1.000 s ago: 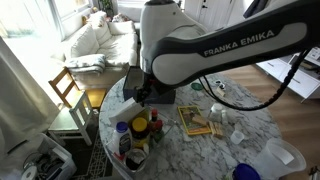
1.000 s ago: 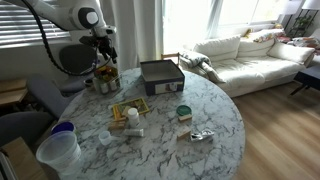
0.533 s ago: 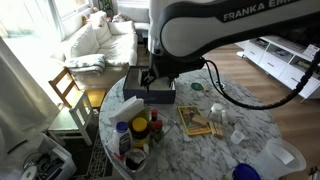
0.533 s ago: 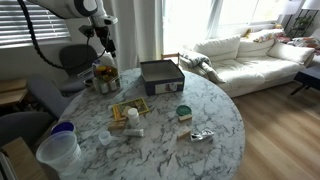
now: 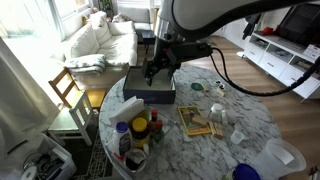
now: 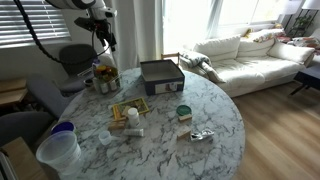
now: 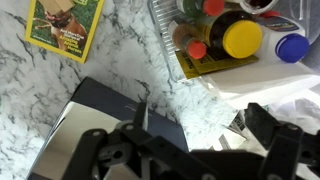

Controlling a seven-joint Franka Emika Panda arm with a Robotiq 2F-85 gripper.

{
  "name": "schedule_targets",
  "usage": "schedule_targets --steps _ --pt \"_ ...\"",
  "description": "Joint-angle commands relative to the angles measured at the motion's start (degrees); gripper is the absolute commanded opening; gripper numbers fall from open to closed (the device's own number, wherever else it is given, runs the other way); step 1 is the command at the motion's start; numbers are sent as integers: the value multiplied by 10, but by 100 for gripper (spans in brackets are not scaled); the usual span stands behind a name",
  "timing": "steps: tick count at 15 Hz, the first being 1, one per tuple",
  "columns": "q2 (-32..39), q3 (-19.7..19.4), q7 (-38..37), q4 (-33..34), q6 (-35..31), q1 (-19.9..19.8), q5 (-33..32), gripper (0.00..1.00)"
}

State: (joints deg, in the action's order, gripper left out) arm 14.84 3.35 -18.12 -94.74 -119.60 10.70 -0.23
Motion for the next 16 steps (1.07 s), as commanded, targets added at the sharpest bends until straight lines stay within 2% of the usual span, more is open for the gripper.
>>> schedule_targets --steps 1,8,11,12,13,16 --pt "-37 18 107 -43 -3 -20 22 100" --pt "-80 39 341 -85 5 -44 88 100" --pt "-96 40 414 -102 9 -50 114 100" --pt "-99 39 417 -110 -6 -51 126 100" --pt "-74 36 380 -73 5 -42 97 100" --pt "-82 35 398 -84 4 -46 109 100"
